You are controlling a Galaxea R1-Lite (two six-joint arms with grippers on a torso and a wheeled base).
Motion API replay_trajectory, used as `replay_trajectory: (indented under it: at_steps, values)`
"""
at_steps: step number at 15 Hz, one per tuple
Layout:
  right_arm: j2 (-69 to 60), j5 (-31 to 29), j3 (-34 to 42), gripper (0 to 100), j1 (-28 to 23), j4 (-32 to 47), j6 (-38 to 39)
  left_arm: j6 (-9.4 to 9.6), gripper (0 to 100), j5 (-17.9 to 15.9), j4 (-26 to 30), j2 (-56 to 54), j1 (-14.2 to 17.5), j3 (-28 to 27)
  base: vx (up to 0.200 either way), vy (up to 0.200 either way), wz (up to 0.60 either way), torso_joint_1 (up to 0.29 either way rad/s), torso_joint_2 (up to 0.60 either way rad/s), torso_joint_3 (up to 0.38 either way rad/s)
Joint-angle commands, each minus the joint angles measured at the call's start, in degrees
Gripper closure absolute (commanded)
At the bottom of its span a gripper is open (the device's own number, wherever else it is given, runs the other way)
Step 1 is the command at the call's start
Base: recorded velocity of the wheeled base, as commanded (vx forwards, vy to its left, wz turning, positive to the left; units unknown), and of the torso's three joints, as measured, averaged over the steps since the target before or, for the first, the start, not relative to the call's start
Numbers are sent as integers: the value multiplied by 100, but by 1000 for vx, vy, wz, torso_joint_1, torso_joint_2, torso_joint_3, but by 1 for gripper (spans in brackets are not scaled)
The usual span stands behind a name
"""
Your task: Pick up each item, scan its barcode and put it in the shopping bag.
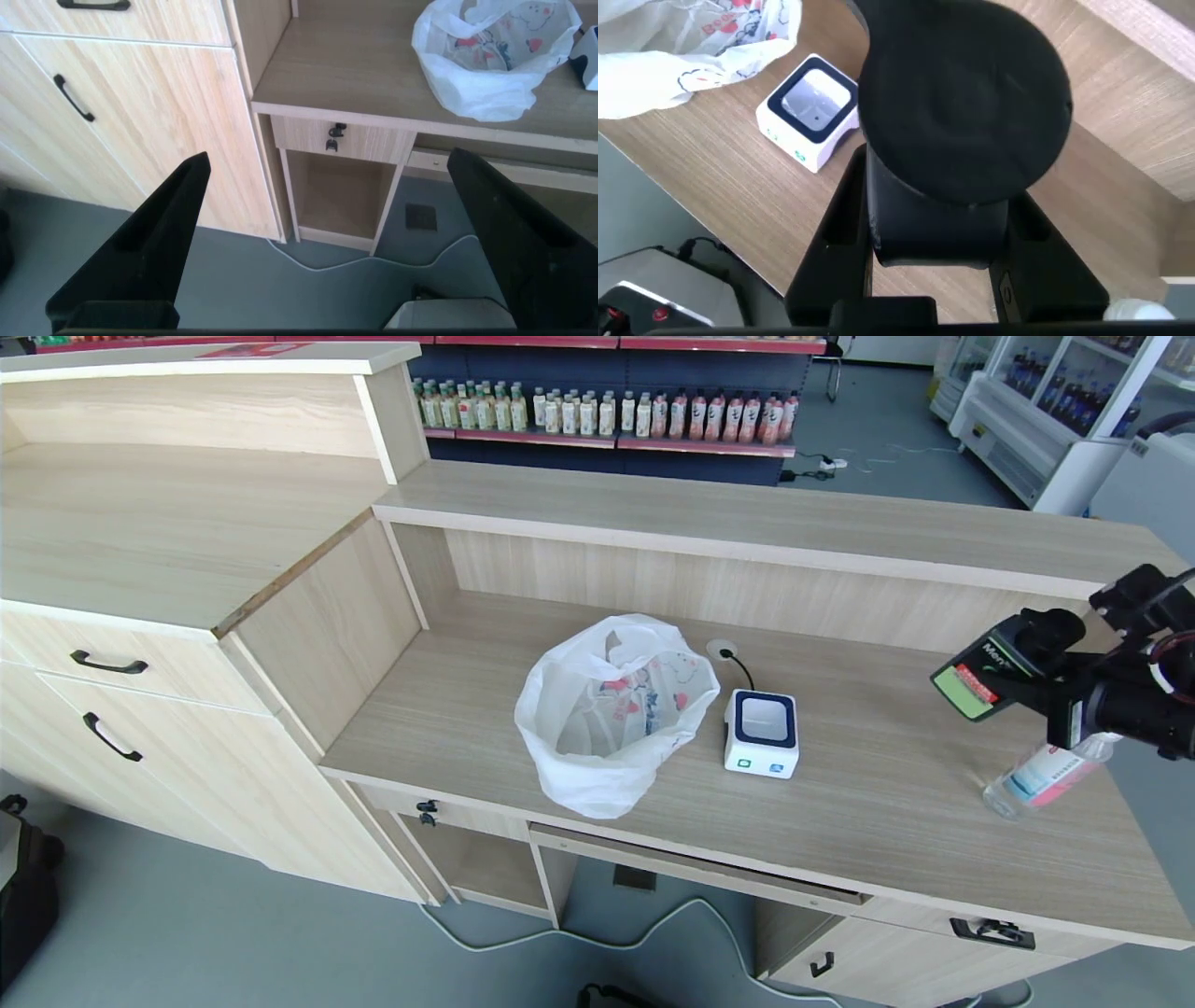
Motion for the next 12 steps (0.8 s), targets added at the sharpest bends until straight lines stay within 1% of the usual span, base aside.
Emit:
replay_trajectory:
  at_steps: [1,2,3,6,8,9,10,12]
  values:
    - [-385,3,59,100,-193,-4,-60,0,0,0,-2,-2,0,1,0,0,0,0,0,0]
    - [-403,3,32,100,-360,-4,-359,0,0,0,-2,-2,0,1,0,0,0,0,0,0]
    - [-412,3,24,100,-369,-13,-429,0,0,0,-2,-2,0,1,0,0,0,0,0,0]
    - [-394,-15,-231,100,-325,-57,-587,0,0,0,-2,-2,0,1,0,0,600,1,1,2]
    - [-350,-94,-381,100,-97,-119,-640,0,0,9,-2,-2,0,1,0,0,600,5,2,0]
    - [-210,-718,-548,100,317,-180,-543,0,0,0,-2,-2,0,1,0,0,600,-2,-2,7]
    - [28,-1210,-732,100,668,-312,-324,0,0,0,-2,-2,0,1,0,0,600,2,2,2]
    - [652,-1931,-1101,100,1213,-708,-78,0,0,0,-2,-2,0,1,0,0,600,-2,-5,5]
